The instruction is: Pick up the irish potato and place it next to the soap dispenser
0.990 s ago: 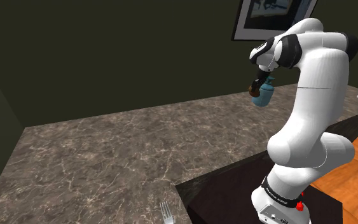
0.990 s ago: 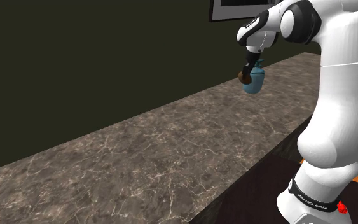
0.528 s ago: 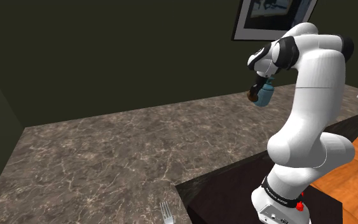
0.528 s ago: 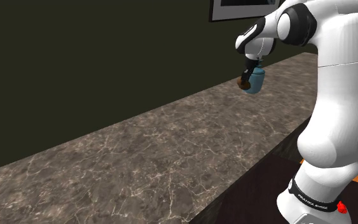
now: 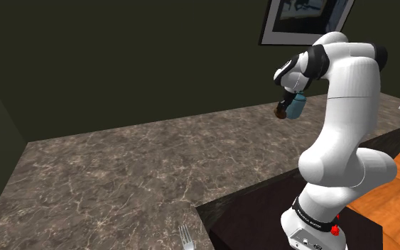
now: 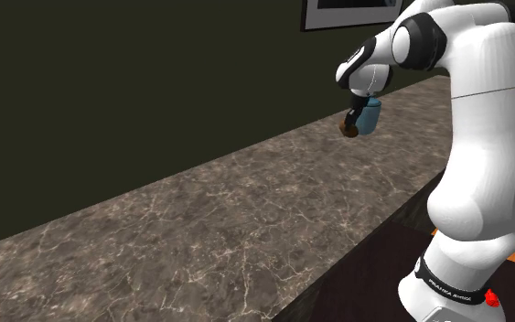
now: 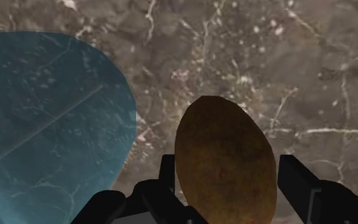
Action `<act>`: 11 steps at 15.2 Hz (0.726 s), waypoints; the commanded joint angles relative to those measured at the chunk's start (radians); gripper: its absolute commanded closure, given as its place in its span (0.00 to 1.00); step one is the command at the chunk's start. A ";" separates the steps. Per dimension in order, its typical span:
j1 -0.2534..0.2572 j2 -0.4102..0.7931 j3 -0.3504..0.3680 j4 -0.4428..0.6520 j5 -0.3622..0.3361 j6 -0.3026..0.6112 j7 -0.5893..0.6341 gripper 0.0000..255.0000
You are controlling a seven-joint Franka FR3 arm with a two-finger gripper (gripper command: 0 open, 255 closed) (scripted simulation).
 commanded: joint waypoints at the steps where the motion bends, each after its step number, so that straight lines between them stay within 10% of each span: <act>1: -0.003 0.012 0.004 -0.010 0.008 0.021 -0.007 1.00; 11: -0.007 0.029 0.011 -0.015 0.017 0.043 -0.013 1.00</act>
